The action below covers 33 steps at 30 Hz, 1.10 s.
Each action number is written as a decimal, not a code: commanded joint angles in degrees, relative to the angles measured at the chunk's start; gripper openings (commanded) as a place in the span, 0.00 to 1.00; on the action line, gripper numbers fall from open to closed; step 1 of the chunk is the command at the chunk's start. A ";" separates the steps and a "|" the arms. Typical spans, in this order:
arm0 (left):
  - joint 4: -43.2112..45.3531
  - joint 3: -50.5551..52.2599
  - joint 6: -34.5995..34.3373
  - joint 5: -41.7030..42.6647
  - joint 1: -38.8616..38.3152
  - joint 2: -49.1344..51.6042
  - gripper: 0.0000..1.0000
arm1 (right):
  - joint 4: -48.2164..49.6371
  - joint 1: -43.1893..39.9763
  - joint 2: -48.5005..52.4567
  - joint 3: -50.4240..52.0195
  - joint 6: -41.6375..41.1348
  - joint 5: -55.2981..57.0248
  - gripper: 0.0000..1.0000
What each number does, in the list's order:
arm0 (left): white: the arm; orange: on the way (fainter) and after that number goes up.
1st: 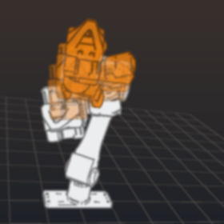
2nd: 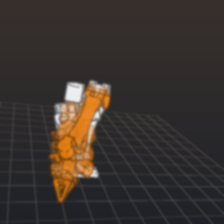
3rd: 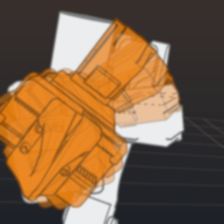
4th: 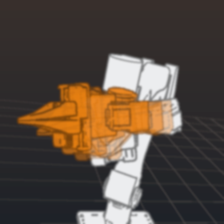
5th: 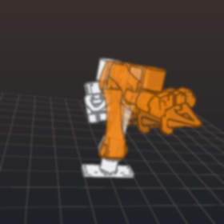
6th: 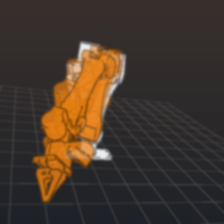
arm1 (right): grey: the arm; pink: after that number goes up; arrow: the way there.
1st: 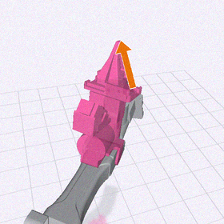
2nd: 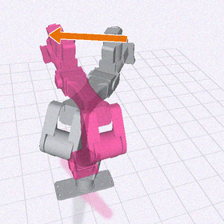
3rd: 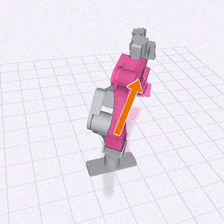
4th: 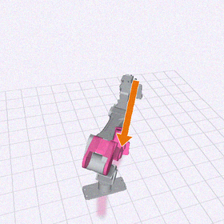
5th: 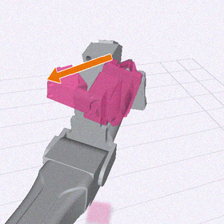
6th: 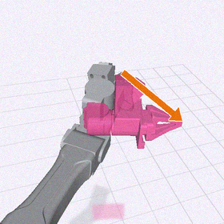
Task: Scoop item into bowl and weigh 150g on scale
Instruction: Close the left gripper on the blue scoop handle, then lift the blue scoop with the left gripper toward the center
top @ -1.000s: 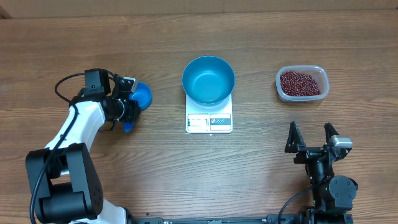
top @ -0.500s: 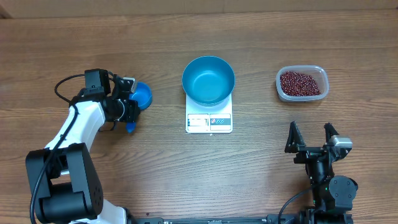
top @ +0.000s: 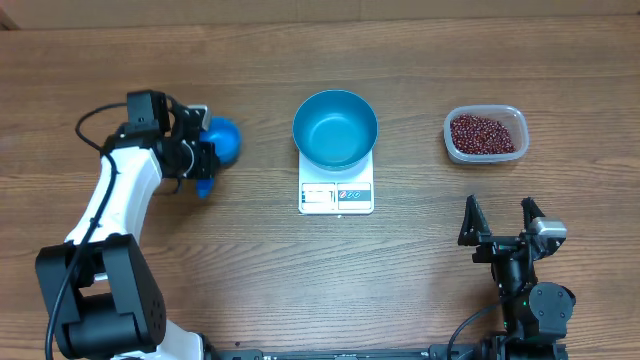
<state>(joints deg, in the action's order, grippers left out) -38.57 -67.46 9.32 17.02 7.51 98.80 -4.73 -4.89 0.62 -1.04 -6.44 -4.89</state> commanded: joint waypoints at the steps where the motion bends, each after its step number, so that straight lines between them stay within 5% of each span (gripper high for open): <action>1: -1.92 -6.10 -4.37 3.39 -0.15 -0.96 0.19 | 0.28 -0.33 -0.46 0.59 -0.46 0.57 1.00; 6: -2.03 -12.02 -10.54 9.09 -0.15 -3.45 0.18 | 0.31 -0.33 -0.46 0.59 -0.44 0.55 1.00; 19: 4.85 -18.58 -43.06 23.10 -0.15 -9.18 0.04 | 0.31 -0.33 -0.46 0.59 -0.46 0.55 1.00; 28: 4.52 -18.58 -45.51 30.38 -0.15 -9.14 0.04 | 0.37 -0.33 -0.46 0.59 -0.76 2.49 1.00; 33: 4.66 -18.58 -50.90 35.12 -0.15 -9.14 0.04 | 1.64 -0.33 -0.46 0.55 -2.34 -9.44 1.00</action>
<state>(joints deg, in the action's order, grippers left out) -34.24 -85.03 -37.19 46.48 7.51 89.93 -4.01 -4.89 0.62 -1.04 -7.75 -7.35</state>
